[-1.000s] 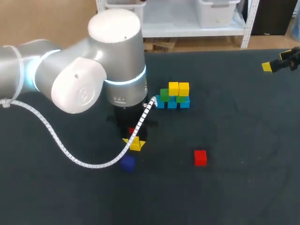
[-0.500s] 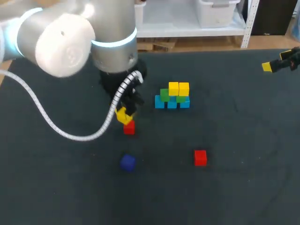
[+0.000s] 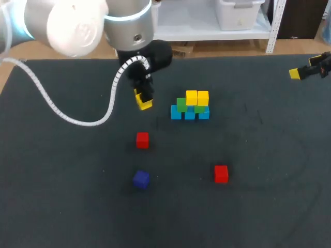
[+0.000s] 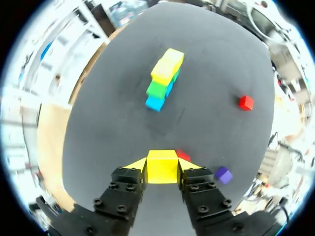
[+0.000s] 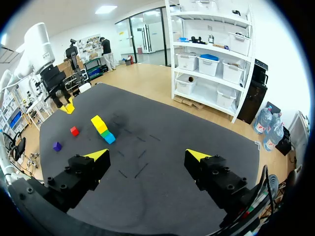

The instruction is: Place the blue cubes, place green cubes on the blue cubes, place the yellow cubes on the green cubes, then place the red cubes on the yellow cubes, and place purple cube on the red cubes.

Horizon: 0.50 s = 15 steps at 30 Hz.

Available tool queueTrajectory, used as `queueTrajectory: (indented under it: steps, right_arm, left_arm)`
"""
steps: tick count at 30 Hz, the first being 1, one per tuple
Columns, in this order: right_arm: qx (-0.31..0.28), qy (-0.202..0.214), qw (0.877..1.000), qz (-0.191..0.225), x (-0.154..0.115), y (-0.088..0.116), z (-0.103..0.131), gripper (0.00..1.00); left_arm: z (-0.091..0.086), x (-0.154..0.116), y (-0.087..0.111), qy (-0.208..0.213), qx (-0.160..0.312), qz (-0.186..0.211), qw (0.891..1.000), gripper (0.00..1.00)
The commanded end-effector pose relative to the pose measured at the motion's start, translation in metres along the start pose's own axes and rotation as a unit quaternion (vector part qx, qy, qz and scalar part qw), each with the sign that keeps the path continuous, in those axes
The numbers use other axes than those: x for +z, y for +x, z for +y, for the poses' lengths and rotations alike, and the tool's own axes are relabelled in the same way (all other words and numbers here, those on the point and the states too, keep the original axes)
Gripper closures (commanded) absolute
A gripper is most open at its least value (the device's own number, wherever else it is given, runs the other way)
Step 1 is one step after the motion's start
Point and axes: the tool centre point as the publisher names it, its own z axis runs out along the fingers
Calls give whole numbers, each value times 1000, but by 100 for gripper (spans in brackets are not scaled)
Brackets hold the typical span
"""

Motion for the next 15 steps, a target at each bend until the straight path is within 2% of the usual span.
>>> queueTrajectory:
  steps: [1,7,15]
  right_arm:
    - [0,-2,1000,-1,1,0,-1,0]
    - [0,-2,1000,-1,1,0,-1,0]
    - [0,-2,1000,-1,1,0,-1,0]
  left_arm:
    - [13,2,-26,35,149,4,988,100]
    - [18,7,-35,48,171,23,984,100]
    - [30,18,-48,63,172,34,983,100]
